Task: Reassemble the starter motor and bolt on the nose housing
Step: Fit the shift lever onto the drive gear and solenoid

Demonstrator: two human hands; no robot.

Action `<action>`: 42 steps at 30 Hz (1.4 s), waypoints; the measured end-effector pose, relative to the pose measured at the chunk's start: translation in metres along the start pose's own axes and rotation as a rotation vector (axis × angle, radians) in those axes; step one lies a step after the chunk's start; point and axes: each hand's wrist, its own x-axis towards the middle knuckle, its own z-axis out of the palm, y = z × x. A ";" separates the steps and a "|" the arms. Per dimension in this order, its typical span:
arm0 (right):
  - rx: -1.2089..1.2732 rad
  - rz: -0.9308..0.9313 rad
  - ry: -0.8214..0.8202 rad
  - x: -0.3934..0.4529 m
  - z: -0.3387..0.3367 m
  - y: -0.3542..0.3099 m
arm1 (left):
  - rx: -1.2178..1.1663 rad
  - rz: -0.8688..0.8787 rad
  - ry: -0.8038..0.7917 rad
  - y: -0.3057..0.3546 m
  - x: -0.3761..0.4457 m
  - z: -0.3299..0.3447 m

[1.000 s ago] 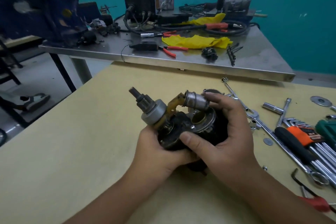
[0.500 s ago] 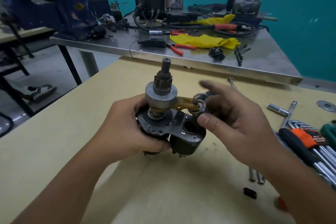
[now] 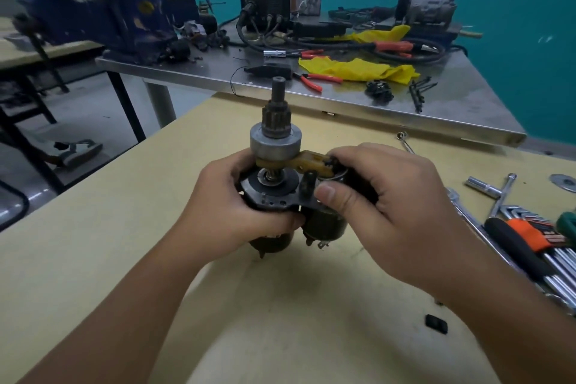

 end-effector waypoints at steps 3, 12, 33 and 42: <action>0.002 -0.012 -0.012 0.008 0.000 0.000 | -0.062 -0.027 -0.030 -0.005 0.001 -0.005; 0.081 0.015 0.047 0.033 -0.025 -0.005 | -0.248 -0.062 -0.122 -0.019 0.004 -0.020; 0.661 0.244 0.465 0.003 0.051 -0.018 | -0.372 -0.143 -0.088 -0.028 0.003 -0.027; 0.347 0.140 0.363 -0.001 0.056 -0.008 | -0.327 -0.110 -0.077 -0.032 0.005 -0.024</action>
